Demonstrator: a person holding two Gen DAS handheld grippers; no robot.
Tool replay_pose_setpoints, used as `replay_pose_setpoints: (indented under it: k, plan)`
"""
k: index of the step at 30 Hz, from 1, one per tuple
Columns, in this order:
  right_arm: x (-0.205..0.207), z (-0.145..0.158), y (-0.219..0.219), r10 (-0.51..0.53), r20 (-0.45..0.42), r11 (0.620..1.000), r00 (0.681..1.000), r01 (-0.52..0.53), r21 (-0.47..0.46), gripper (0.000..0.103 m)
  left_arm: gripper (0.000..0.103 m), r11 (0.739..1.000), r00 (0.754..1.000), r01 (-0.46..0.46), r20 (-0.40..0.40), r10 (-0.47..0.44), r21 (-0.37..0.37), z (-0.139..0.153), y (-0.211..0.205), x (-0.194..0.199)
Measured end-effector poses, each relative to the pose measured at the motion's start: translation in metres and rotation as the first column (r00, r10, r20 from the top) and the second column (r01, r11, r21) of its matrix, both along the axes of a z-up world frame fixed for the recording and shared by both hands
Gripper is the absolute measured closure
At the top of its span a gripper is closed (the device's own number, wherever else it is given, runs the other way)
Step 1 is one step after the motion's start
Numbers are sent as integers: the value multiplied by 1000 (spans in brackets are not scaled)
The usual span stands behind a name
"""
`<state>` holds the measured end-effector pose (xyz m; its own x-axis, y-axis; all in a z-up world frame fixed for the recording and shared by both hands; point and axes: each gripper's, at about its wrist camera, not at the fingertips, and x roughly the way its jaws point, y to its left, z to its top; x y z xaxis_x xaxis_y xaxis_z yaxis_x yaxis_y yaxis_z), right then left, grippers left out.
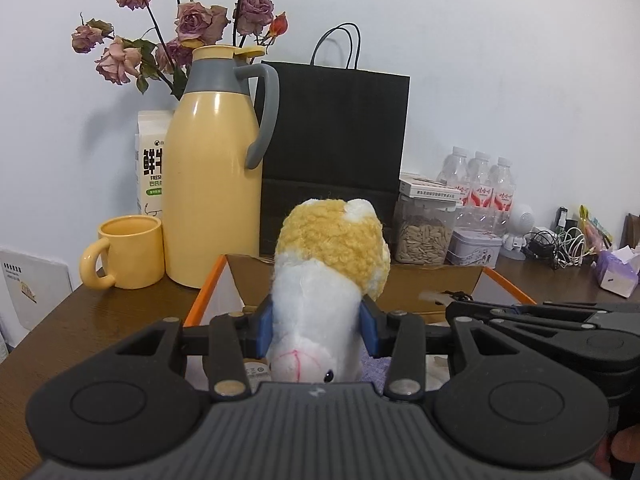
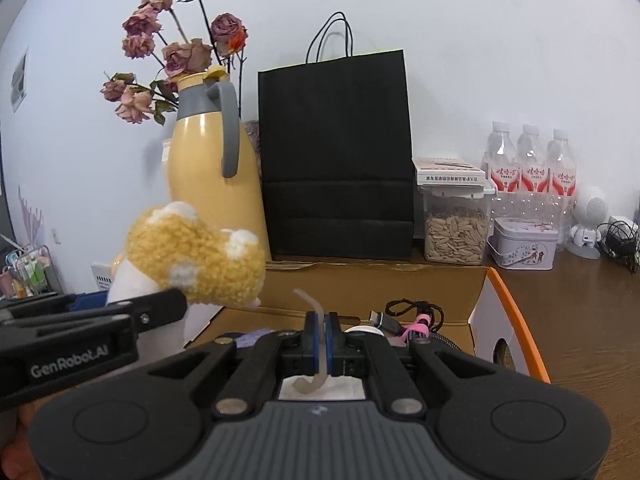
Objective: Organize objects
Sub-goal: 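Carry the plush toy and rubber loop into the box and open both tools, then lift both open tools away from the box toward the white caps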
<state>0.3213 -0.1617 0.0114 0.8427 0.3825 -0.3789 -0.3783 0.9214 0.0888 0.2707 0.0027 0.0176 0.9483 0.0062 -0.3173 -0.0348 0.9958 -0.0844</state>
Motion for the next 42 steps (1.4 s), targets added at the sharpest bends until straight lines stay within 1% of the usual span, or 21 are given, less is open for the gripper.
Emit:
replay_pose_setpoints:
  k: [1, 2, 4, 5, 6, 7, 8, 9, 10, 11, 12, 15, 23, 31, 37, 42]
  plan:
    - [-1, -1, 0, 2, -2, 1000, 1000, -2, -3, 99, 57, 1000, 1000, 0, -1, 0, 5, 0, 0, -1]
    - [-2, -1, 1, 6, -8, 1000, 1000, -6, -7, 94, 54, 1000, 1000, 2, 0, -2, 9, -1, 0, -3]
    - [-4, -2, 0, 2, -14, 1000, 1000, -3, -18, 91, 42, 1000, 1000, -3, 14, 3, 16, -1, 1, -6]
    - [-4, -3, 0, 0, -19, 1000, 1000, 0, -28, 82, 23, 1000, 1000, -15, 23, 14, 18, 0, 2, -8]
    - [-5, -4, -1, -1, -22, 1000, 1000, 0, -31, 69, 8, 1000, 999, -25, 38, 24, 18, 2, 2, -10]
    - [-6, -4, -2, -4, -20, 1000, 1000, 3, -29, 58, 4, 999, 998, -34, 62, 33, 18, 3, 3, -13]
    - [-8, -3, -4, -9, -16, 1000, 1000, 9, -26, 41, 0, 999, 996, -41, 80, 39, 15, 4, 3, -16]
    - [-9, -2, -6, -14, -12, 1000, 1000, 14, -24, 26, 0, 999, 995, -45, 90, 43, 11, 6, 4, -17]
    - [-11, -2, -8, -18, -6, 1000, 1000, 18, -24, 19, 0, 999, 994, -48, 95, 47, 9, 6, 4, -19]
    - [-12, -2, -9, -21, -2, 1000, 1000, 21, -23, 8, 0, 999, 994, -49, 99, 48, 8, 7, 4, -20]
    - [-13, -1, -10, -26, 2, 999, 1000, 26, -22, 2, 0, 999, 994, -48, 102, 47, 7, 8, 4, -21]
    - [-17, -1, -11, -27, 5, 999, 1000, 27, -24, 0, 0, 999, 993, -51, 108, 50, 11, 9, 2, -23]
    - [-24, 2, -10, -25, 6, 999, 1000, 25, -36, 0, 0, 999, 991, -46, 123, 44, 12, 8, 0, -32]
    - [-45, 9, -14, -22, 49, 998, 999, 24, -55, 0, 0, 1000, 989, -21, 149, 22, -5, 19, 3, -58]
    - [-71, 20, -19, -5, 78, 998, 997, 11, -67, 0, 0, 1000, 992, -16, 128, 16, -5, 30, 9, -83]
    - [-96, 24, -27, 11, 74, 998, 997, -5, -70, 0, 0, 1000, 995, -26, 95, 25, 13, 33, 16, -105]
